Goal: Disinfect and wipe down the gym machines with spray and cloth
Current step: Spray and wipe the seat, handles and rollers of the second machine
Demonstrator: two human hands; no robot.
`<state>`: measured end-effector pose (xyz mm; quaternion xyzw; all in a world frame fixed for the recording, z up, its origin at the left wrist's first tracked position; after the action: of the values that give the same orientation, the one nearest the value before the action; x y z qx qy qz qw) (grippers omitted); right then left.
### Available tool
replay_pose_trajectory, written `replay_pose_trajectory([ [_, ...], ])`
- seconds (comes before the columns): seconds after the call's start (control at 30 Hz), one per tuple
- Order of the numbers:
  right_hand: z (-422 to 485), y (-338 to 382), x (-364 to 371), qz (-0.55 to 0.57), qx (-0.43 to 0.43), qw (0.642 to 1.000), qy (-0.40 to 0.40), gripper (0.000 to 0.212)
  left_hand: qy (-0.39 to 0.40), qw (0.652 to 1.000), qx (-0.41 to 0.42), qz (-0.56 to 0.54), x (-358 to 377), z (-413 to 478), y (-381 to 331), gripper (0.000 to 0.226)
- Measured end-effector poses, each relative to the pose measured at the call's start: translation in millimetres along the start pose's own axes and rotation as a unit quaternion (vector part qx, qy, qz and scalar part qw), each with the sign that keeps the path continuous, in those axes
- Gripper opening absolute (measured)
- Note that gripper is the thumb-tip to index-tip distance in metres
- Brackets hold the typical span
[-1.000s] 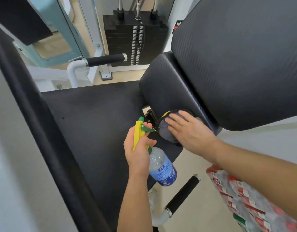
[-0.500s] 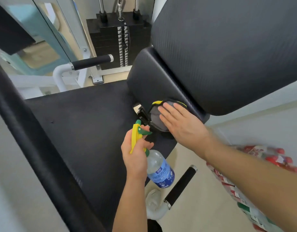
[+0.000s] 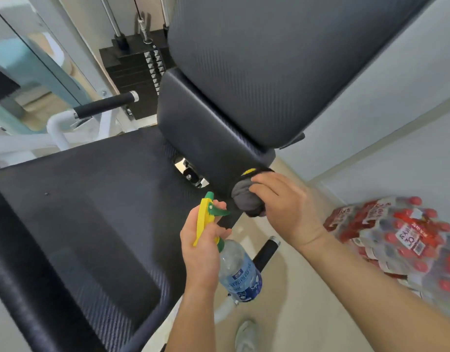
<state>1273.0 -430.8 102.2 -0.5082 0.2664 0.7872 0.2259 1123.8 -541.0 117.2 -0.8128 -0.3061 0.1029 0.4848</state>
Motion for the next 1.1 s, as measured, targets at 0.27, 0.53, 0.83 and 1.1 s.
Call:
replay_pose_trajectory([
  [0.27,-116,-25,-29,0.347,0.617,0.688,-0.161,0.03,0.065,0.991,-0.004,0.115,42,-7,-1,0.04],
  [0.53,-146,-20,-47,0.52,0.647,0.534,-0.16,0.028,0.065,0.981,0.005,0.184,55,-12,-12,0.034],
  [0.83,-18,5,-25,0.67,0.509,0.503,-0.198,0.038,0.016,0.985,0.013,0.169,45,-27,-19,0.033],
  [1.1,22,67,54,0.38,0.467,0.78,-0.171,0.061,0.008,0.983,0.069,0.168,19,-32,-24,0.039],
])
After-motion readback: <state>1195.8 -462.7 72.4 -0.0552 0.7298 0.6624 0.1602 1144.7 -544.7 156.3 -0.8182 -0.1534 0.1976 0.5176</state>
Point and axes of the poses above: each hand's wrist, its own z-axis towards the middle knuckle, its own x-axis out of the palm, y = z × x, the point moved 1 cm from there along z, towards the middle knuckle, and after that the axes turned 4 degrees about -x, right-handed, at the moved point
